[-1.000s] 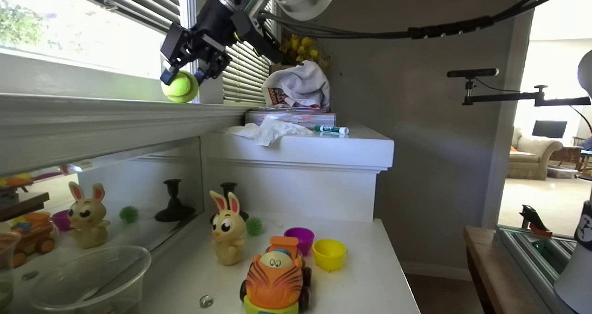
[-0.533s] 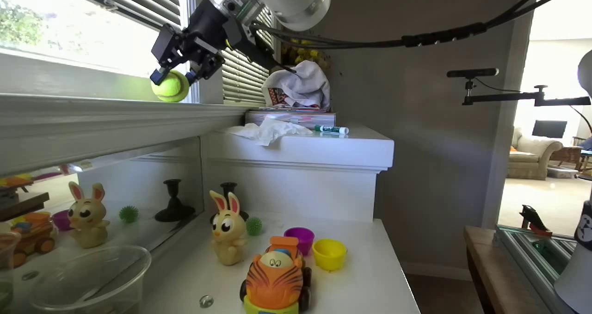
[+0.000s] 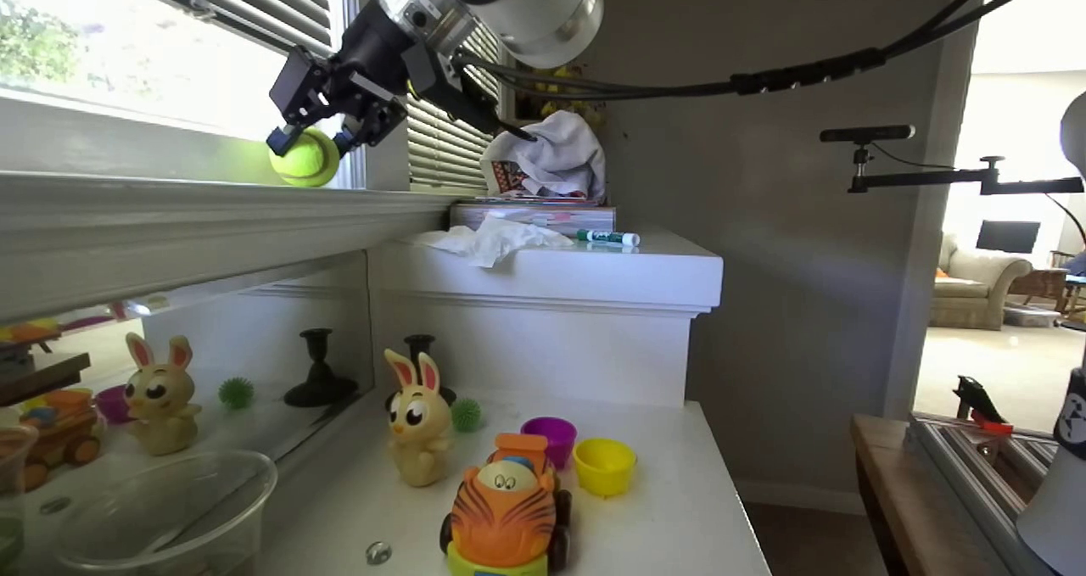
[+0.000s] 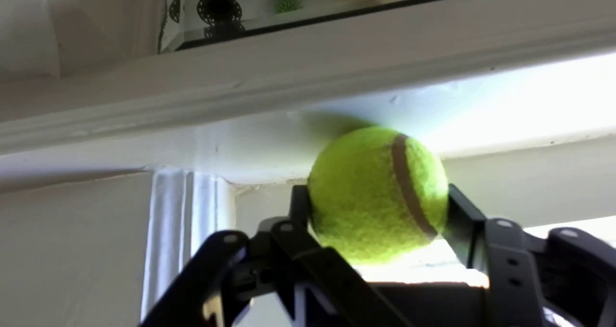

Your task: Put the green tennis ball on the window sill

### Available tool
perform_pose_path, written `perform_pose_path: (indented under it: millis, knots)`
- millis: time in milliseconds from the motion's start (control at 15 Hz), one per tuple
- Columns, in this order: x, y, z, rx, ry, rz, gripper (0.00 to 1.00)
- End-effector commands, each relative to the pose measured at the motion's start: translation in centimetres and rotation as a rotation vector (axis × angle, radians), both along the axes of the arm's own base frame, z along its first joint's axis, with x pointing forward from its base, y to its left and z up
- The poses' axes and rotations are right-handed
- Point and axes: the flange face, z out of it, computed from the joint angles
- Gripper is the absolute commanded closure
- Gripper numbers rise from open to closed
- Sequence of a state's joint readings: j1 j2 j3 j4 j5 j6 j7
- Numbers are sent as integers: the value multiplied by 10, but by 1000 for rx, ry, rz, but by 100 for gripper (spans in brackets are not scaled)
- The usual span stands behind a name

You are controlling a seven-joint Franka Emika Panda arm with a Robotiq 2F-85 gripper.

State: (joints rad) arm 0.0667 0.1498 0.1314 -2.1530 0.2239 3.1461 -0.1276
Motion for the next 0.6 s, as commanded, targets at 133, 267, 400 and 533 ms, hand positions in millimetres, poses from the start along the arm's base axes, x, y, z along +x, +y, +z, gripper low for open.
perform_pose_path:
  millis: [133,267,400,533]
  knots:
    - [0,-3,-14,-21,39,12,0]
    - [-2,-5,-15,-25,48,11,0]
    - [-5,-7,-12,-30,57,10,0]
    - [-10,-10,-10,-40,78,11,0]
